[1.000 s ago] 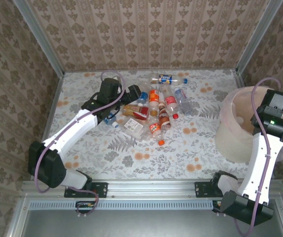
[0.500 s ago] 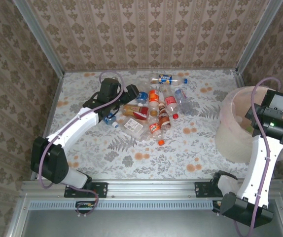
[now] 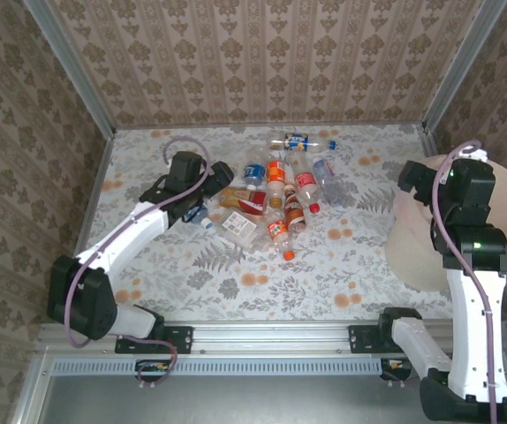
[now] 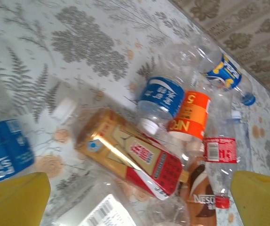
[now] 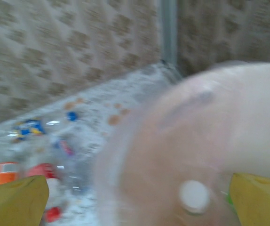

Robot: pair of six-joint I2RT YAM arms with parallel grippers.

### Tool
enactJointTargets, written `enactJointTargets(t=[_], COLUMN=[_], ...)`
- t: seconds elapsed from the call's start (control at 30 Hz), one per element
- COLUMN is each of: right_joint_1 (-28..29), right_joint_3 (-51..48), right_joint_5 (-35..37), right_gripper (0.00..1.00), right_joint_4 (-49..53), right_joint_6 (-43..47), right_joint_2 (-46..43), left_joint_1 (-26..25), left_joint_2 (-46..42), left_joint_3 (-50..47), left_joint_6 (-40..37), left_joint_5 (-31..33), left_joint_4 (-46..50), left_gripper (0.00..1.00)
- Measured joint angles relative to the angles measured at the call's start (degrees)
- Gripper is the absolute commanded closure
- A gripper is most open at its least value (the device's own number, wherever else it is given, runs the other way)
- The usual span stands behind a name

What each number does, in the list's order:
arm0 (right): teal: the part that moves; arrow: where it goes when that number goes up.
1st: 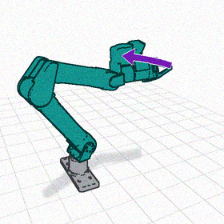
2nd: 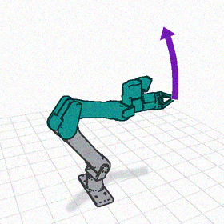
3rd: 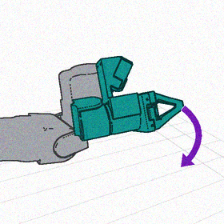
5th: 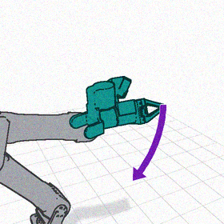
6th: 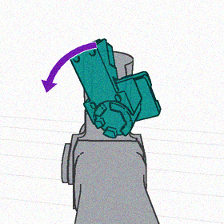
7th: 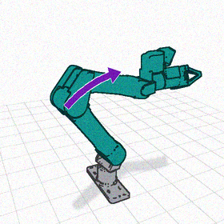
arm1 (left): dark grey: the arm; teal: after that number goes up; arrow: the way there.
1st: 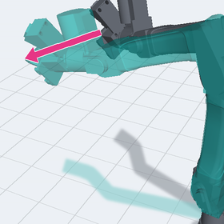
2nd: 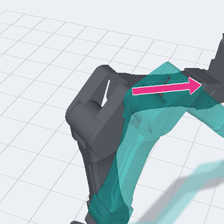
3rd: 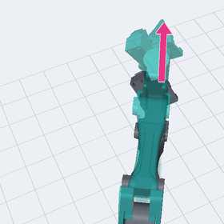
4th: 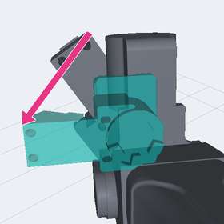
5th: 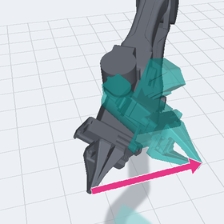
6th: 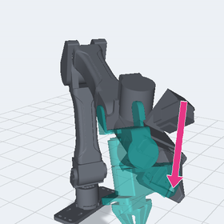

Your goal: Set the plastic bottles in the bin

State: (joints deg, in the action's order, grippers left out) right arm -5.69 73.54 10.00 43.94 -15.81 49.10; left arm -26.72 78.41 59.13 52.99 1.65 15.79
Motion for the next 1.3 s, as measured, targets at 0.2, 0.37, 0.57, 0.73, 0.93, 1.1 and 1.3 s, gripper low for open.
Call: enactJointTargets(t=[0.2, 0.37, 0.57, 0.73, 0.93, 1.1, 1.3], right_joint_1=[8.0, 18.8, 28.8, 34.2, 37.2, 38.2, 38.9], right_joint_3=[-0.4, -0.2, 1.0, 2.3, 1.6, -1.4, -3.8], right_joint_5=[-8.3, -10.3, -9.2, -5.7, -4.0, -4.1, -4.2], right_gripper=[0.00, 0.00, 0.00, 0.00, 0.00, 0.00, 0.00], right_joint_4=[-9.7, -15.2, -19.3, -21.1, -23.8, -25.9, -26.1], right_joint_6=[-3.0, -3.3, -1.5, 0.3, -0.1, -2.5, -4.5], right_joint_2=[1.4, 7.2, 18.5, 25.8, 29.1, 29.2, 29.2], left_joint_1=[3.6, 6.5, 9.4, 10.3, 12.7, 14.9, 16.3], left_joint_2=[-4.4, -8.1, -9.8, -8.6, -0.2, 7.9, 16.6], left_joint_3=[-3.3, -5.9, -7.5, -7.5, -5.4, 0.7, 7.5], left_joint_6=[0.0, 0.0, 0.0, -0.1, -1.4, -3.4, -4.2], left_joint_5=[3.8, 7.2, 8.2, 6.9, 4.1, 3.5, 3.6], left_joint_4=[3.8, 8.3, 11.5, 12.4, 13.6, 13.5, 11.7], left_gripper=[0.00, 0.00, 0.00, 0.00, 0.00, 0.00, 0.00])
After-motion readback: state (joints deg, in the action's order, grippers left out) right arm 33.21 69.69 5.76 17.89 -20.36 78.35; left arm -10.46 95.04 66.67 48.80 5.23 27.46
